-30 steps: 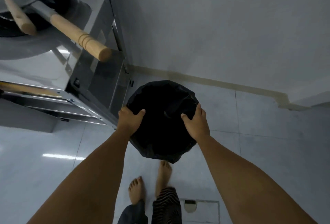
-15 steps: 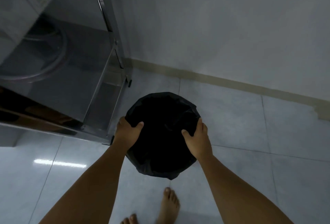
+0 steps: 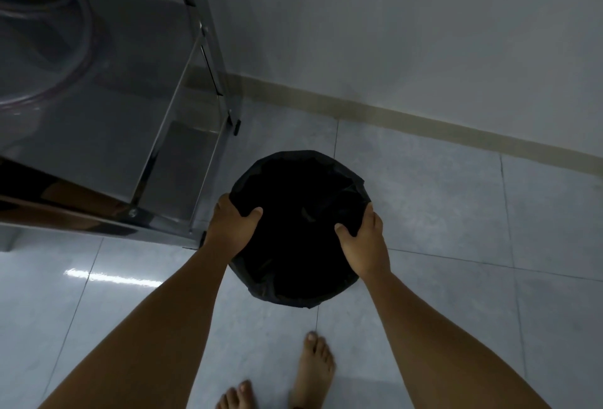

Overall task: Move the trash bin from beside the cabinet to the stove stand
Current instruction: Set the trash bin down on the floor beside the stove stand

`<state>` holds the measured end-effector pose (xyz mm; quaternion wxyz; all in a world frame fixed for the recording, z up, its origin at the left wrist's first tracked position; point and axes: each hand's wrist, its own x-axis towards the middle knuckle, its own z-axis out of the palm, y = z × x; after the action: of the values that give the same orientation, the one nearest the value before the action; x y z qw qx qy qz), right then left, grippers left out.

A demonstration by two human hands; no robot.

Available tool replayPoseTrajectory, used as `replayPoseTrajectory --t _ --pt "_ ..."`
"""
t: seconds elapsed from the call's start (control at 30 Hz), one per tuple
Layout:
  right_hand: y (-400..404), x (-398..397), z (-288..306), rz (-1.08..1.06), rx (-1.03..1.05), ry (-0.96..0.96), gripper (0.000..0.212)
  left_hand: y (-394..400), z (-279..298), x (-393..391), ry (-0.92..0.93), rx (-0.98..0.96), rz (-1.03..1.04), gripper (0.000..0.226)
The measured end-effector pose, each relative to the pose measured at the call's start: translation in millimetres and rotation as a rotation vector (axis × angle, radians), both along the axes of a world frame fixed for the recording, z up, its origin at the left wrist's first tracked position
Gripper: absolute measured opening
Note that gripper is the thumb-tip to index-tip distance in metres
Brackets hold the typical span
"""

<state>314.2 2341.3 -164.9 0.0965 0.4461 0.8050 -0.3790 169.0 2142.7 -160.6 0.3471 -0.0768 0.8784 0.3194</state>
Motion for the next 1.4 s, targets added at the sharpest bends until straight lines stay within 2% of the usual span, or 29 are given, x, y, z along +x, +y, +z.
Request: replayPoseTrajectory --t 0.23,0.33,0.4,0.47,0.6,0.8,1.4 --pt "2.0 3.5 -5.5 0.054 0.066 0.012 0.084 -4.7 -13.2 7.6 0.04 0.013 -0.052 0.085" --pt "-10.0 13.1 -11.1 0.077 0.239 0.025 0.078 -14.6 -20.5 20.0 0.235 -0.196 -0.304 0.085" --pt "-19.7 17.8 -17.7 0.051 0.269 0.044 0.074 -20.0 -26.0 27.8 0.358 -0.203 -0.389 0.084" --pt "-28.8 22.1 -25.9 0.027 0.282 0.055 0.072 -21.0 -31.1 37.1 0.395 -0.161 -0.42 0.086" --pt "-35.2 19.5 -40.9 -0.012 0.337 0.112 0.07 -21.1 -47.3 38.9 0.482 -0.141 -0.39 0.077" --pt "-15.9 0.4 -47.7 0.005 0.365 0.116 0.07 -7.4 -59.5 24.7 0.543 -0.126 -0.365 0.084" --pt "85.5 -125.6 -63.5 0.005 0.406 0.237 0.068 84.7 -69.3 -98.6 0.679 -0.048 -0.264 0.078"
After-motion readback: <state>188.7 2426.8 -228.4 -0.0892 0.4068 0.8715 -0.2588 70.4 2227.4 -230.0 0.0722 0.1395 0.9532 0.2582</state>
